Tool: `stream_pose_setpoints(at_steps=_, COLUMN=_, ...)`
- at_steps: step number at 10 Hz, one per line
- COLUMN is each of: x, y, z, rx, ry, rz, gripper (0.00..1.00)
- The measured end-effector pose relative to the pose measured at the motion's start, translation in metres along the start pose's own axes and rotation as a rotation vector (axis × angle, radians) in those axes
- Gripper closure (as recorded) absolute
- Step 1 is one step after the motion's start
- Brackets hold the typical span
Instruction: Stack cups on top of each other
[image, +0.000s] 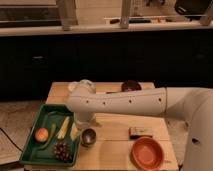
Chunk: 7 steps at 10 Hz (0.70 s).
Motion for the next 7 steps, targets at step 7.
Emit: stream_pose_setpoints(at_steps=7, x=-0.0011, y=0.0038, z=-0.0070, rx=0.015, ry=0.041, rz=-0.017, gripper=0.20)
